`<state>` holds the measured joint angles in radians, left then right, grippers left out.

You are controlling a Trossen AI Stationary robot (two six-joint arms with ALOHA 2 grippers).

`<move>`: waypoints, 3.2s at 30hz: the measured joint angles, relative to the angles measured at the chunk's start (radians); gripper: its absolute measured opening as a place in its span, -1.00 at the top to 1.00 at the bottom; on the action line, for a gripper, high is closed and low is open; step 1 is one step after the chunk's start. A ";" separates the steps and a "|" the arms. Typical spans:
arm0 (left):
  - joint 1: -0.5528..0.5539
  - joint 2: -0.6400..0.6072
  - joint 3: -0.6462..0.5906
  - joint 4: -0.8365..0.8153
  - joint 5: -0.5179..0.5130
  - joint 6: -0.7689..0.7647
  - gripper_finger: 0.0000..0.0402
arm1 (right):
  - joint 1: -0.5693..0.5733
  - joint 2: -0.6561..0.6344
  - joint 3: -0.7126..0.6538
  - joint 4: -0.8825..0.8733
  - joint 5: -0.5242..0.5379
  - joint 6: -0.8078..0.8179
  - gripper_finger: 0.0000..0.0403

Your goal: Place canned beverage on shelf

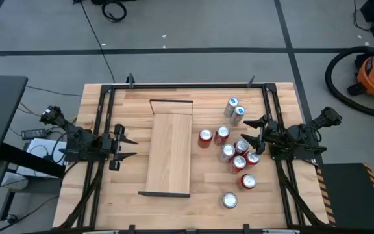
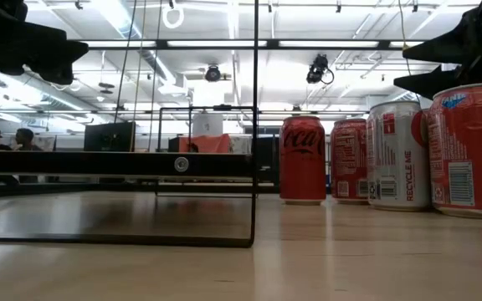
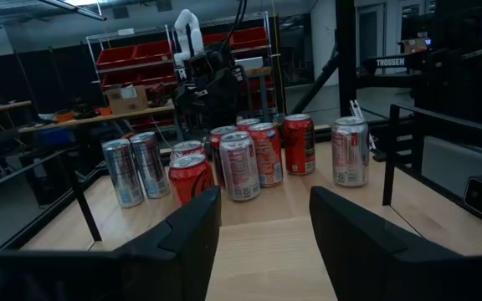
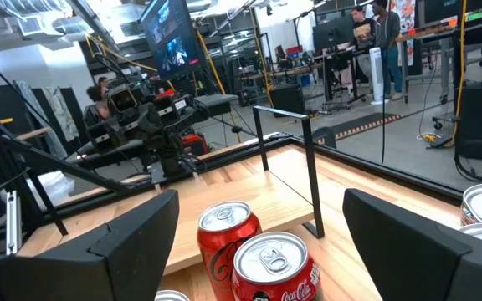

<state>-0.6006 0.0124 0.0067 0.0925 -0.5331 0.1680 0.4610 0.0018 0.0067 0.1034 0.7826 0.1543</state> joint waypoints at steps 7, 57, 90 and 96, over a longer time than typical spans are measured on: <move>0.000 0.000 0.000 0.000 0.000 0.000 0.03 | 0.000 0.000 0.000 0.000 0.000 0.000 -0.73; 0.016 0.000 0.002 0.758 -0.135 0.154 0.03 | -0.113 0.538 0.320 0.091 0.057 0.088 -0.73; 0.016 0.034 0.190 0.299 -0.179 -0.078 0.03 | -0.399 1.676 1.326 -0.909 -0.464 0.105 -0.91; 0.016 0.034 0.190 0.299 -0.181 -0.076 0.03 | -0.427 1.726 1.332 -0.952 -0.515 0.163 -0.91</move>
<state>-0.5846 0.0460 0.1967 0.3916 -0.7144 0.0916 0.0340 1.7277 1.3389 -0.8484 0.2678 0.3168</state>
